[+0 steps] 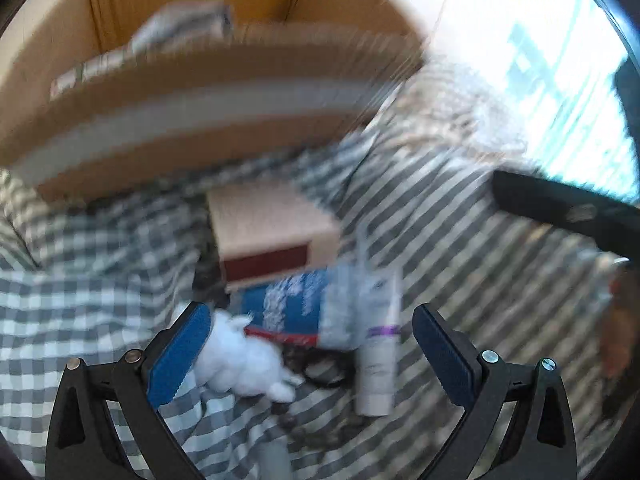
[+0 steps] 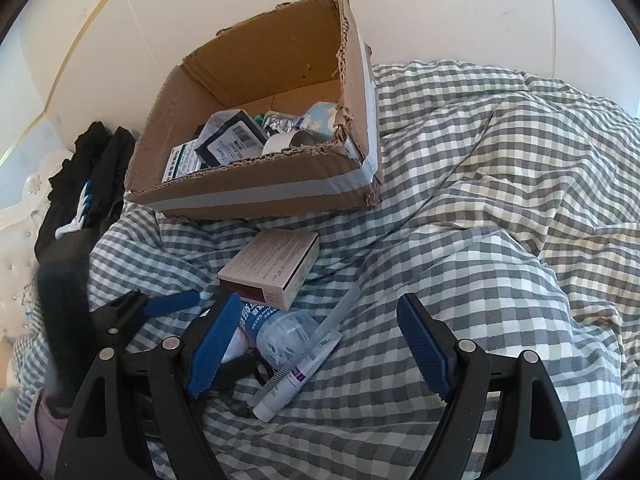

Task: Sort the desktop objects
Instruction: 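Grasp the white figurine with left tool while right tool grasps the pink-white medicine box, then carry the figurine and medicine box into the box and open both tools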

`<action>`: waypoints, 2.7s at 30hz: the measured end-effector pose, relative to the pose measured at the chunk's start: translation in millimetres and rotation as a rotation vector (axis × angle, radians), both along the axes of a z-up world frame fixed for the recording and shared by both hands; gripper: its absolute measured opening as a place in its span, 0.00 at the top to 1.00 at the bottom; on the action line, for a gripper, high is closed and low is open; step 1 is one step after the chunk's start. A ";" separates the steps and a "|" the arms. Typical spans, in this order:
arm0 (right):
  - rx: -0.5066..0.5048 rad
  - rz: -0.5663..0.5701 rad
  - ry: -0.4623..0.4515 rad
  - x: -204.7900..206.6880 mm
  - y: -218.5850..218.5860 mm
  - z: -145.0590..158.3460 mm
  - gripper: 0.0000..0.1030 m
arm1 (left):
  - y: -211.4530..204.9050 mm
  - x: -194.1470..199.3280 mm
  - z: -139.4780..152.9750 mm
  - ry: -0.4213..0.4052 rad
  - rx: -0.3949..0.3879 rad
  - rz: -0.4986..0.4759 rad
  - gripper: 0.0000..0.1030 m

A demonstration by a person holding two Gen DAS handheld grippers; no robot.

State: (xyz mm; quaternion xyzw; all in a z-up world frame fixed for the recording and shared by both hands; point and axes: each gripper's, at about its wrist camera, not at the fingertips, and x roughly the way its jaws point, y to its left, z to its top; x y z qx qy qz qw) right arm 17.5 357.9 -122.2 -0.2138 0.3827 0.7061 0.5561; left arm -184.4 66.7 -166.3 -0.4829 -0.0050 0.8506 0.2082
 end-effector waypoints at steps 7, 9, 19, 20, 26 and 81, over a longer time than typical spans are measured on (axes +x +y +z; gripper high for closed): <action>-0.048 0.000 -0.038 -5.5 3.8 -7.9 0.22 | -26.0 -23.2 -39.3 -0.168 -0.002 0.072 0.00; -0.060 -0.002 -0.051 -6.9 5.1 -10.2 0.22 | -24.4 -20.9 -41.2 -0.159 -0.043 0.045 0.03; -0.113 0.016 -0.097 -16.4 10.9 -22.3 0.22 | -18.4 -23.5 -50.5 -0.144 -0.172 0.015 0.36; -0.123 0.014 -0.092 -16.3 12.0 -24.9 0.22 | -22.1 -25.3 -49.8 -0.148 -0.161 0.031 0.38; -0.125 0.020 -0.119 -20.8 11.7 -28.6 0.22 | -45.5 -19.0 -18.2 -0.101 -0.049 0.106 0.39; 0.126 -0.050 -0.119 -81.6 -44.8 25.4 0.29 | -106.4 40.3 59.2 0.090 -0.017 0.433 0.38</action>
